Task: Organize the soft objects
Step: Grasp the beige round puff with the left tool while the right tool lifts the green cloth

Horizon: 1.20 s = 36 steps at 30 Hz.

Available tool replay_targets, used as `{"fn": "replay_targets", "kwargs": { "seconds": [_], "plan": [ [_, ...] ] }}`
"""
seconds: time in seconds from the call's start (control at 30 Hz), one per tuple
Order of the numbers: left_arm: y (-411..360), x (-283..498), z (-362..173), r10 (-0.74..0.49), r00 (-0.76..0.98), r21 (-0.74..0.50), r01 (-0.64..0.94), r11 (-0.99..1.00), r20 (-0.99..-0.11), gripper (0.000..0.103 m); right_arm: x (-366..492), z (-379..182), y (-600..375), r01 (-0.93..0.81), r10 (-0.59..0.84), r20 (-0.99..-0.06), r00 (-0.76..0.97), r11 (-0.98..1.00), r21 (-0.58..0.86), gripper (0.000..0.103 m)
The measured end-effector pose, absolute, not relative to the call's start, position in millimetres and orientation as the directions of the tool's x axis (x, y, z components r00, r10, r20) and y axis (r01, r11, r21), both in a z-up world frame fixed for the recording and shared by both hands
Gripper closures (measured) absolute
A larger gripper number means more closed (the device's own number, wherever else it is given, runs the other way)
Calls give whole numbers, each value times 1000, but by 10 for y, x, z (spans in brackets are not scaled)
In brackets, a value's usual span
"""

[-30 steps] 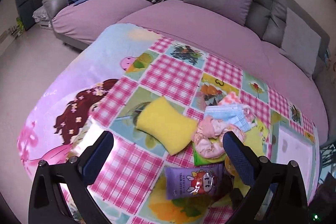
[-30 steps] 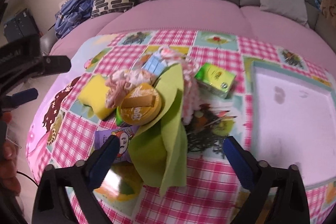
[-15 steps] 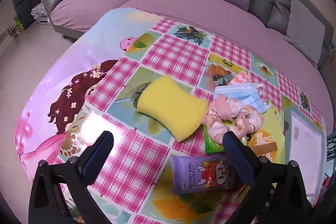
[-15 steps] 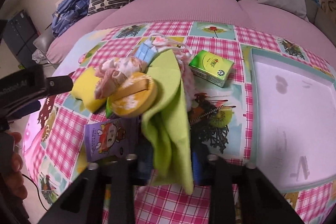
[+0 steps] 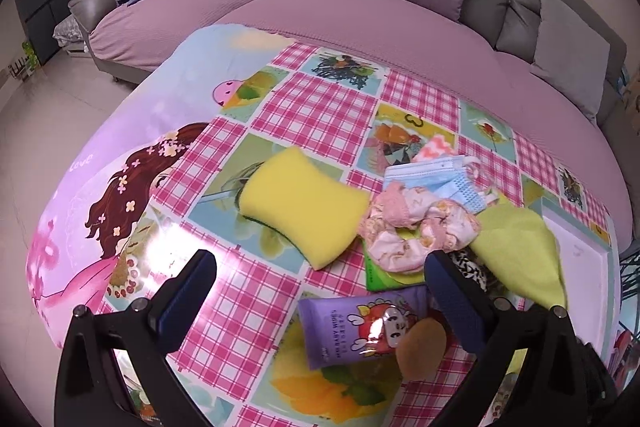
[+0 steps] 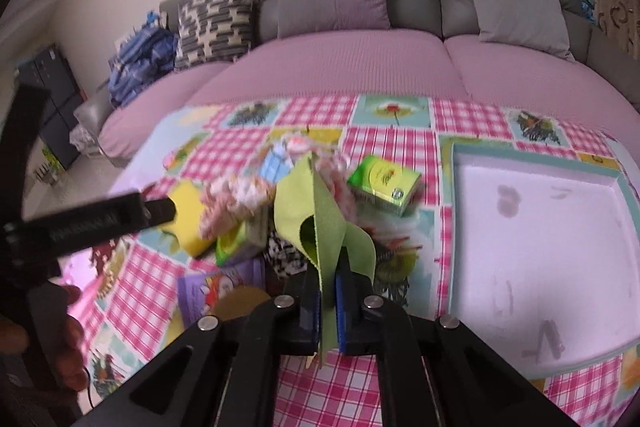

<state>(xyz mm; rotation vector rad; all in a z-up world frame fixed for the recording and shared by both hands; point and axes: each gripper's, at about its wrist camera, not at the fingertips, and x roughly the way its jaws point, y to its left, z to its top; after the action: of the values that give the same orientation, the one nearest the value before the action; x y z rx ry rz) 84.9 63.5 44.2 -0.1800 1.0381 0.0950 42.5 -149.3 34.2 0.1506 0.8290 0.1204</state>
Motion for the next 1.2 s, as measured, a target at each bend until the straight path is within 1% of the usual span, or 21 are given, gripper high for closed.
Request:
{"fn": "replay_targets", "kwargs": {
  "seconds": [0.23,0.37,0.47,0.7,0.8,0.9,0.97,1.0,1.03,1.07,1.2],
  "plan": [
    [544,803,506,-14,523,-98,-133,986,-852,0,322,620,-1565,-47,160,-654,740,981,186,97],
    [436,739,511,-15,527,-74,-91,993,-850,0,233,752,-1653,-31,146,-631,762,981,190,97],
    [312,685,476,-18,520,-51,-48,998,-854,0,167,820,-1743,3,99,-641,761,988,157,97],
    [-147,489,320,-43,493,19,121,993,-869,0,69,841,-2003,65,50,-653,756,986,152,97],
    [-313,434,196,-22,470,69,175,982,-882,1,58,829,-2114,95,37,-660,750,982,162,97],
    [-404,423,104,-2,449,102,207,973,-894,6,64,786,-2196,118,27,-673,739,979,168,97],
    [-437,439,33,-4,429,102,224,969,-903,8,72,750,-2241,136,17,-684,729,976,169,97],
    [-451,447,-11,-2,416,105,233,967,-909,13,77,737,-2256,142,13,-688,726,975,169,97],
    [-456,451,-35,4,408,112,239,965,-913,22,81,726,-2263,147,10,-691,723,975,168,97],
    [-467,454,-69,15,398,122,246,962,-917,25,86,716,-2269,150,8,-694,720,975,167,97],
    [-521,445,-124,49,395,163,260,952,-917,27,96,700,-2241,146,9,-698,716,976,163,97]
  ]
}}
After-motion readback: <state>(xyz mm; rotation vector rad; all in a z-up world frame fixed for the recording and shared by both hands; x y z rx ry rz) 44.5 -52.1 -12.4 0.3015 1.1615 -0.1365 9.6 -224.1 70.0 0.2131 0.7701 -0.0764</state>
